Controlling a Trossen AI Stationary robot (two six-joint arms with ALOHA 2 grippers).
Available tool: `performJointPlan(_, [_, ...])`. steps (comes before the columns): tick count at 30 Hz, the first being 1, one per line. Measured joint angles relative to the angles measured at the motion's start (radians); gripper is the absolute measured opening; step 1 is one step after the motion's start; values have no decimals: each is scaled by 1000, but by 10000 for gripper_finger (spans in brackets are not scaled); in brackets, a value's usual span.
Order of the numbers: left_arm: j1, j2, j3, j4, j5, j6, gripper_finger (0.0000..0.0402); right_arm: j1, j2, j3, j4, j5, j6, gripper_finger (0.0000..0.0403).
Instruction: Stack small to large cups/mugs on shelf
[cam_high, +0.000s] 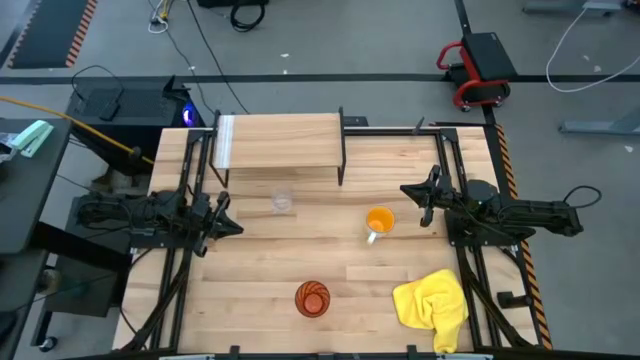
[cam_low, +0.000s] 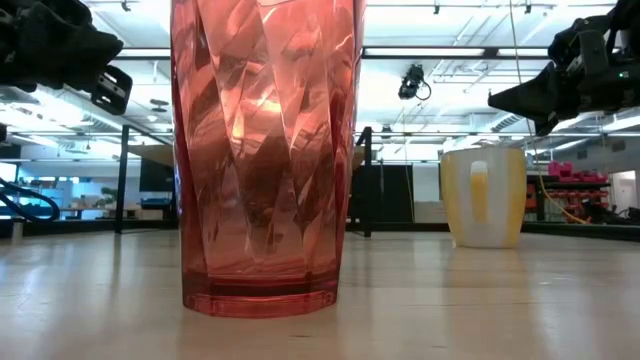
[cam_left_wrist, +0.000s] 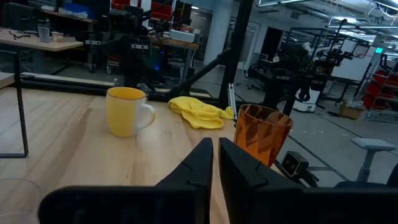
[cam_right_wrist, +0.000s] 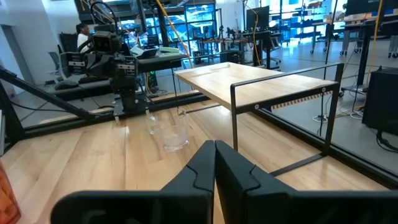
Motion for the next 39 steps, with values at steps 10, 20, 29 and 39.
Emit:
performJointPlan(10, [0, 0, 0, 0, 0, 0, 23, 0, 0, 0, 0, 0, 0, 15])
performJointPlan(20, [0, 0, 0, 0, 0, 0, 36, 0, 0, 0, 0, 0, 0, 15])
performJointPlan(29, [0, 0, 0, 0, 0, 0, 26, 0, 0, 0, 0, 0, 0, 15])
performJointPlan(39, [0, 0, 0, 0, 0, 0, 36, 0, 0, 0, 0, 0, 0, 15])
